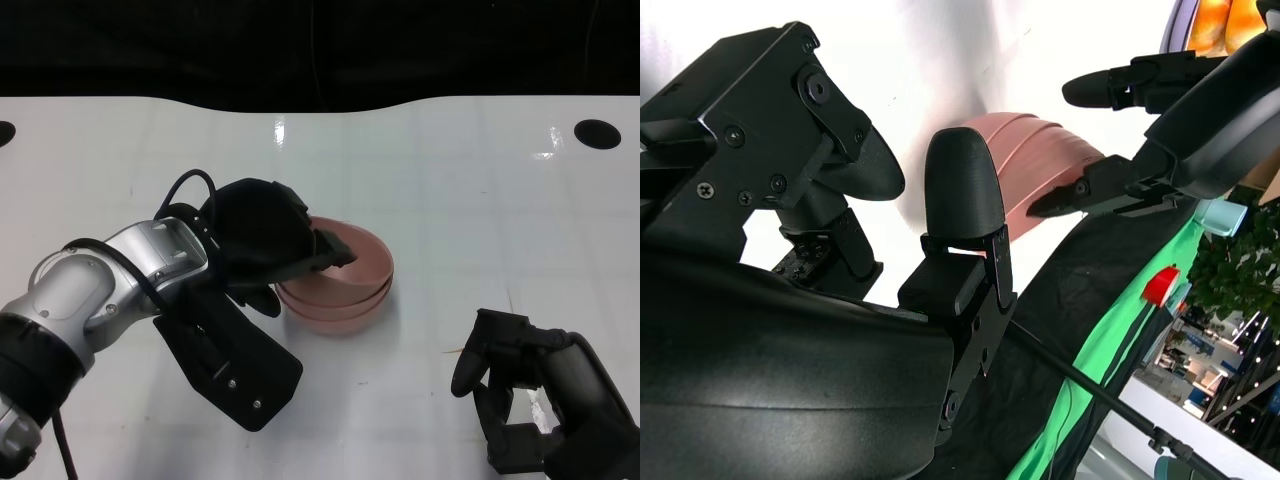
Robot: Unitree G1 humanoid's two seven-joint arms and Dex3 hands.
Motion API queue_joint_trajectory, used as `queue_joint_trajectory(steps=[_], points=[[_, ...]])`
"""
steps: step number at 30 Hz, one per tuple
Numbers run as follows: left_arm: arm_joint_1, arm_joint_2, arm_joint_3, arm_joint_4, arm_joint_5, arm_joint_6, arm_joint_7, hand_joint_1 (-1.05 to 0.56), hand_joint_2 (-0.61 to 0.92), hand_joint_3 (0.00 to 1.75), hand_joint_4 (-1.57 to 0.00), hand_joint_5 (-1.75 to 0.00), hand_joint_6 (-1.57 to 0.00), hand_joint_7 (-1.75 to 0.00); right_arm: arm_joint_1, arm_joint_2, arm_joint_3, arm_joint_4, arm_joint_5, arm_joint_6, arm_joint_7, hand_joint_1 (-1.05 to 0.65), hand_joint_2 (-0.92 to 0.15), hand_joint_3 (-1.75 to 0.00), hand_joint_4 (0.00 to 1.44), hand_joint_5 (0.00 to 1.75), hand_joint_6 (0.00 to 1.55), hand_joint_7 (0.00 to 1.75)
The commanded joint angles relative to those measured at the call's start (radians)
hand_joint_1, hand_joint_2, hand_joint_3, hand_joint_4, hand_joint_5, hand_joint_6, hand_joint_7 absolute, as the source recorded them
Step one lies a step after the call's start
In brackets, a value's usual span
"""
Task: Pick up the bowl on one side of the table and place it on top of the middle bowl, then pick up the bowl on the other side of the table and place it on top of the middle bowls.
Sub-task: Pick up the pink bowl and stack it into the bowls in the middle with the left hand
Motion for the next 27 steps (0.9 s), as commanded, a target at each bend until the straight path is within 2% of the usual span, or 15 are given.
queue_joint_trajectory(steps=[1,5,13,20,27], points=[[0.02,0.025,0.019,-0.01,-0.004,0.009,0.023,-0.56,0.92,0.17,-0.32,-0.12,-0.28,0.0,0.005,-0.009,-0.008,-0.014,-0.002,0.008,-0.003,-0.03,-0.29,-1.55,0.93,1.75,0.78,1.56],[0.045,0.032,0.048,-0.027,-0.031,0.018,0.02,-0.57,0.92,0.15,-0.26,-0.1,-0.24,0.0,0.005,-0.007,-0.008,-0.011,-0.001,0.006,-0.004,-0.02,-0.29,-1.55,0.93,1.75,0.78,1.56],[0.084,0.029,0.115,-0.038,-0.105,0.012,0.047,-0.56,0.92,0.07,-0.23,-0.11,-0.27,-0.02,0.005,-0.006,-0.009,-0.011,0.007,0.009,0.0,-0.02,-0.3,-1.55,0.93,1.75,0.78,1.56],[0.113,0.042,0.175,-0.042,-0.17,-0.028,0.086,-0.55,0.92,0.12,-0.25,-0.15,-0.29,-0.03,0.005,-0.007,-0.009,-0.013,0.007,0.016,0.002,-0.03,-0.3,-1.54,0.94,1.75,0.78,1.56],[0.155,0.047,0.232,-0.022,-0.212,-0.088,0.196,-0.49,0.92,0.16,-0.39,-0.29,-0.41,-0.08,0.003,-0.001,-0.011,-0.015,0.017,0.025,0.003,-0.03,-0.31,-1.53,0.94,1.75,0.78,1.56]])
